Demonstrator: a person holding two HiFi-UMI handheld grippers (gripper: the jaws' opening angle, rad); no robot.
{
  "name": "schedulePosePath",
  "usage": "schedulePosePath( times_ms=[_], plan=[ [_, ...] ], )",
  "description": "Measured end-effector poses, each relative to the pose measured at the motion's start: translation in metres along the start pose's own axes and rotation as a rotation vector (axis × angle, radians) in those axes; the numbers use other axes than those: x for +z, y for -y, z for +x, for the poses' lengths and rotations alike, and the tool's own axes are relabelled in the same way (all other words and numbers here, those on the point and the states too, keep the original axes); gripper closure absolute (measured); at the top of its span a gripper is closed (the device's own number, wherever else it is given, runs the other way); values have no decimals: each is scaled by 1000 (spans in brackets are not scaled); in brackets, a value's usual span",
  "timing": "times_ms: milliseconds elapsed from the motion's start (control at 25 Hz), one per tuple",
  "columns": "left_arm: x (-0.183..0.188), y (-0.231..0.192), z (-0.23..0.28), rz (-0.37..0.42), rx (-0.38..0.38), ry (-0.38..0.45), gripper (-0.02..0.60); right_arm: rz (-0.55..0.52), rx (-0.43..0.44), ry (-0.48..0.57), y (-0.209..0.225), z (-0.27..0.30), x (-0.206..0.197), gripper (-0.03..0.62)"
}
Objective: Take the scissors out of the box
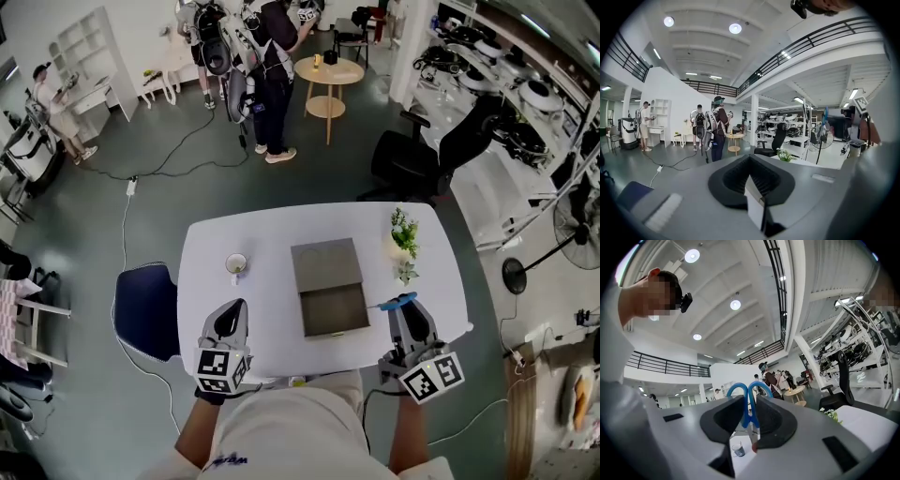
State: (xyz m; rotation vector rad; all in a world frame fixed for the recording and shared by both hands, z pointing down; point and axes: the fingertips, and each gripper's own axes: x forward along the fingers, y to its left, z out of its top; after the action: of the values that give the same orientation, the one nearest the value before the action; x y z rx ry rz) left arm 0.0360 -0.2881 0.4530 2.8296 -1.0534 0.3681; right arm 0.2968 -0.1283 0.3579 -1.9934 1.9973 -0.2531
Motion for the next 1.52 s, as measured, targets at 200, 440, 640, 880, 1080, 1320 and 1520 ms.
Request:
schedulePosePath(
  times_ms=[200, 440, 640, 880, 1080, 1320, 1520],
  plan=[
    [-3, -5, 0, -9, 5, 4, 579, -22, 2, -31, -4, 6, -2, 505],
    [-6, -7, 1, -16, 6, 4, 579, -23, 12, -36, -8, 8, -2, 507],
    [-4, -4, 3, -16, -4, 7, 579, -27, 12, -32, -10, 9, 2, 507],
    [-6, -1, 6, -10, -7, 9, 578, -40, 9, -52, -10, 11, -4, 507],
    [-2, 3, 5, 94, 3, 10, 578, -40, 6, -56, -9, 14, -3, 507],
    [-7, -1, 2, 94, 4, 1, 578, -42, 7, -66, -14, 18, -9, 507],
    [-10, -1, 0, 90, 7, -6, 578, -49, 11, -75, -16, 21, -9, 507]
  ],
)
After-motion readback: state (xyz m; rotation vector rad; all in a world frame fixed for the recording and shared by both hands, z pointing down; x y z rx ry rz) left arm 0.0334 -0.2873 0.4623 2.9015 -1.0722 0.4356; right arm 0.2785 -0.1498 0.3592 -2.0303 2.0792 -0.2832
